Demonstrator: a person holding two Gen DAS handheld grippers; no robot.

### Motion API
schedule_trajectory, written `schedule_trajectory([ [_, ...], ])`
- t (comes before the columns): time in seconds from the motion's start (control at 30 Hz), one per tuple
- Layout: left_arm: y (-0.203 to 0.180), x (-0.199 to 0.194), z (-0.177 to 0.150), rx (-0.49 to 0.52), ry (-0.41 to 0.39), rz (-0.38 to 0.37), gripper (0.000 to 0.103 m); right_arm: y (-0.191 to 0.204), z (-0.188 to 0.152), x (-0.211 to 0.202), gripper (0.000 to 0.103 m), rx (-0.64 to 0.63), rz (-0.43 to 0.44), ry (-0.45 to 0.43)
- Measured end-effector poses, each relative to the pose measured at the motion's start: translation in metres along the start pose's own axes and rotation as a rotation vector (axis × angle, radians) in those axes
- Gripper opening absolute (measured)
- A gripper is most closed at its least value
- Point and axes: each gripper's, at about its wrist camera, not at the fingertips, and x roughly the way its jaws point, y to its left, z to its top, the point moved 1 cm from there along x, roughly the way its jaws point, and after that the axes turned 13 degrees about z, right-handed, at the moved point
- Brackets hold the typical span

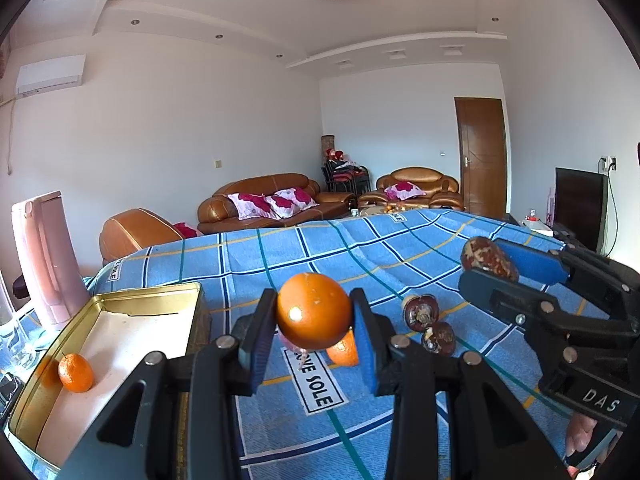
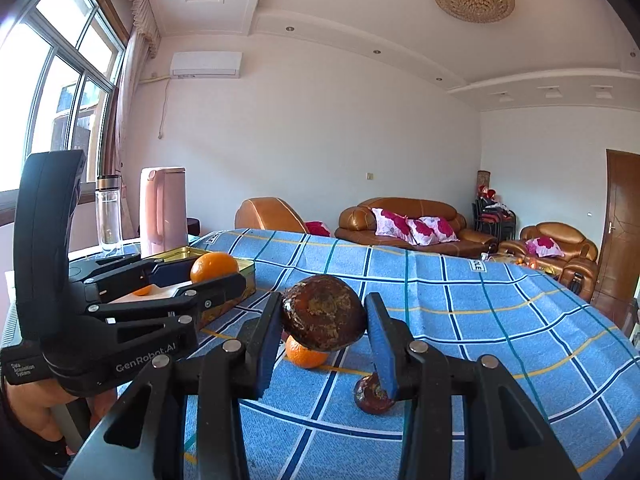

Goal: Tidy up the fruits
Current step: 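Lift the orange and the dark passion fruit off the cloth with both grippers, then carry the orange and the passion fruit over the gold tray with both grippers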

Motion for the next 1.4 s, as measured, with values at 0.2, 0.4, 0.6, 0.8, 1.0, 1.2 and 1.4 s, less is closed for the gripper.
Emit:
schedule_trajectory([
  [0.2,-0.003,-0.003,0.001,0.010,-0.009,0.008,0.038,-0.005,0.003,0.003,0.043,-0.001,-0.009,-0.015],
  [0.4,-0.003,-0.003,0.001,0.010,-0.010,0.008,0.038,-0.008,0.006,0.008,0.043,0.004,-0.010,-0.033],
  [0.6,-0.002,-0.002,0.001,0.000,-0.007,0.009,0.038,-0.013,0.007,0.013,0.043,0.025,-0.008,-0.036],
  [0.8,0.005,0.001,0.001,-0.015,0.004,0.024,0.038,-0.012,0.008,0.020,0.043,0.032,-0.003,-0.025],
  [1.0,0.013,0.004,0.000,-0.026,0.015,0.039,0.038,-0.006,0.010,0.030,0.043,0.029,0.020,-0.017],
  [1.2,0.022,0.004,-0.001,-0.038,0.022,0.057,0.038,0.001,0.011,0.041,0.043,0.025,0.041,-0.006],
  [1.4,0.033,0.008,-0.003,-0.046,0.034,0.077,0.038,0.010,0.012,0.051,0.043,0.016,0.063,0.004],
])
